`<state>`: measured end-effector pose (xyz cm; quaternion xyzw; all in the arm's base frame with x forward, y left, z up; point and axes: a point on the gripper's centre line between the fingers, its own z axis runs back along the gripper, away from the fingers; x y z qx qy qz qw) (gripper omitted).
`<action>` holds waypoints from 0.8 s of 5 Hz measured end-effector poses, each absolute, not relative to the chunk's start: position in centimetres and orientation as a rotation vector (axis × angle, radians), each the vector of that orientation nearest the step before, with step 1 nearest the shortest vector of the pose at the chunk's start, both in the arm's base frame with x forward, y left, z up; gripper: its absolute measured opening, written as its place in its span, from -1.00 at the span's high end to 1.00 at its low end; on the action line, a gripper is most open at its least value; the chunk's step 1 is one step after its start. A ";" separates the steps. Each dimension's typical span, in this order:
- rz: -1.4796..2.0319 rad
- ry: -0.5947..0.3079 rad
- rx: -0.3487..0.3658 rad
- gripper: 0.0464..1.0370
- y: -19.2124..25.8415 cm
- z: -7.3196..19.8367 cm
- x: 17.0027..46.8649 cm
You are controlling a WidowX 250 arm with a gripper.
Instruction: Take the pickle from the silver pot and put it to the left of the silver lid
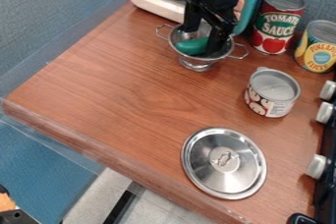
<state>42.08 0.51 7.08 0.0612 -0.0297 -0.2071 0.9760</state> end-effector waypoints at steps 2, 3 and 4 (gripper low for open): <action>-0.400 -0.022 0.127 -0.22 0.4 5.5 42.3; -0.402 -0.019 0.130 0.15 0.4 5.3 42.1; -0.408 -0.027 0.117 0.16 0.0 5.4 41.3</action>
